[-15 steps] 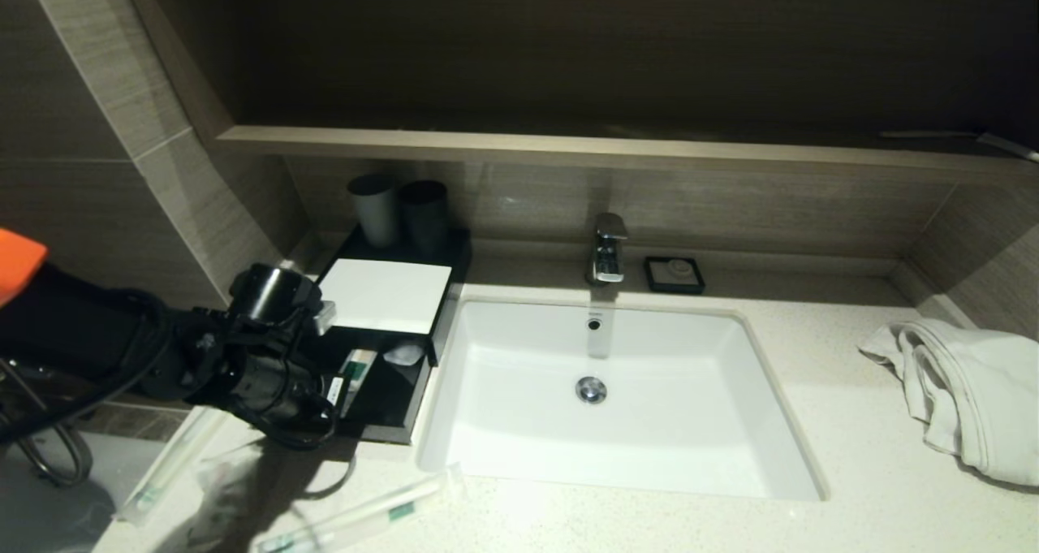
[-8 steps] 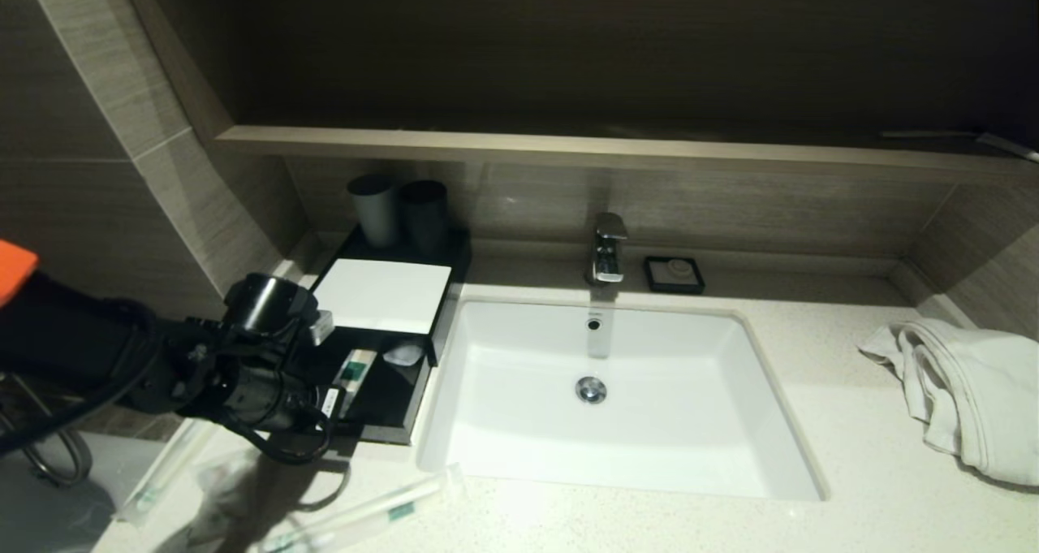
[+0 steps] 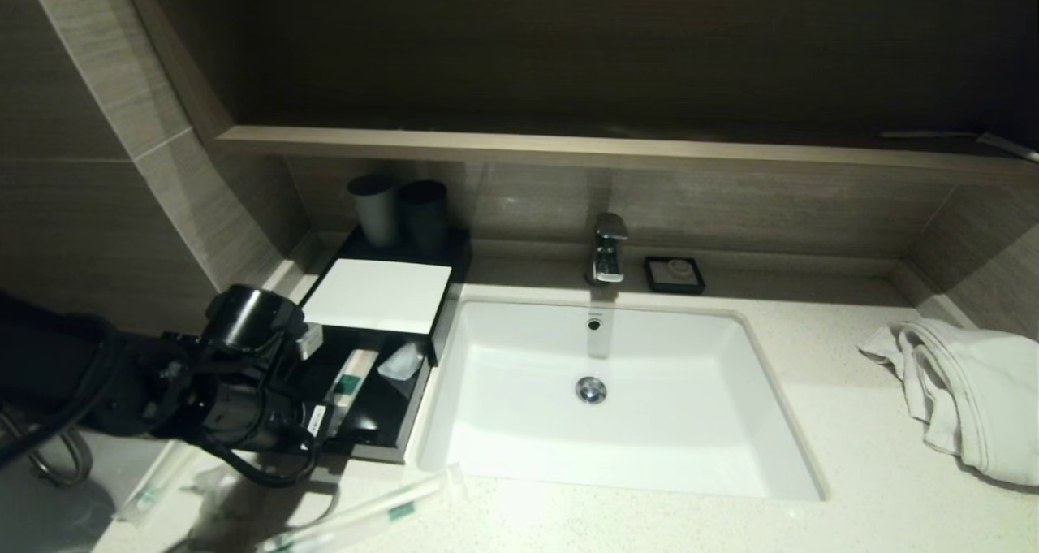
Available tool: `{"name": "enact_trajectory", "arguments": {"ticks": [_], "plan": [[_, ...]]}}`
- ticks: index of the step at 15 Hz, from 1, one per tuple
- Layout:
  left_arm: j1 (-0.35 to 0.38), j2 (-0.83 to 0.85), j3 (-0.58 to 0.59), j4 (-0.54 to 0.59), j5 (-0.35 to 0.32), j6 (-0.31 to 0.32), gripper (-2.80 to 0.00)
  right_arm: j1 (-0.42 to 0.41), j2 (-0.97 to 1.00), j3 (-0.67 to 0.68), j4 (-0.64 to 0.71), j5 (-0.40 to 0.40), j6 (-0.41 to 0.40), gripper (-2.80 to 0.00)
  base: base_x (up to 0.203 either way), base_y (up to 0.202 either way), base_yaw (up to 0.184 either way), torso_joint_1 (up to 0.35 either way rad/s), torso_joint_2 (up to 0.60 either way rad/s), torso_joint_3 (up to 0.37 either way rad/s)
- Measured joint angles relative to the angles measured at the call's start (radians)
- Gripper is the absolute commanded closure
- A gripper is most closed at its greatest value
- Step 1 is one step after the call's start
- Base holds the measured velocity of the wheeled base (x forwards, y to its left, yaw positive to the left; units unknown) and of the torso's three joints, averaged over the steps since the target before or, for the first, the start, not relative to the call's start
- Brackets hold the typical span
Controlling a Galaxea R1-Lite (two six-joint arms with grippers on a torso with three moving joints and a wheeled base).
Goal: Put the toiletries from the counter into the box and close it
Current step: Open the drawer
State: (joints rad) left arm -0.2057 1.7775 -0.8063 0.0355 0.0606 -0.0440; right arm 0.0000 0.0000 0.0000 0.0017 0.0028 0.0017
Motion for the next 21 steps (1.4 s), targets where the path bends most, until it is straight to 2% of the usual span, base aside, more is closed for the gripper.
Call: {"name": "enact_trajectory", "arguments": {"ticks": [7, 15, 21], "plan": [[0.000, -0.068, 0.041, 0.019, 0.000, -0.001, 0.00, 0.000, 0.000, 0.000, 0.000, 0.000, 0.000, 0.00, 0.000, 0.000, 0.000, 0.000, 0.00, 0.000], [-0.001, -0.188, 0.026, 0.059, 0.000, 0.000, 0.00, 0.000, 0.000, 0.000, 0.000, 0.000, 0.000, 0.00, 0.000, 0.000, 0.000, 0.000, 0.00, 0.000], [-0.009, -0.391, 0.038, 0.221, -0.002, 0.053, 0.00, 0.000, 0.000, 0.000, 0.000, 0.000, 0.000, 0.00, 0.000, 0.000, 0.000, 0.000, 0.00, 0.000]]}}
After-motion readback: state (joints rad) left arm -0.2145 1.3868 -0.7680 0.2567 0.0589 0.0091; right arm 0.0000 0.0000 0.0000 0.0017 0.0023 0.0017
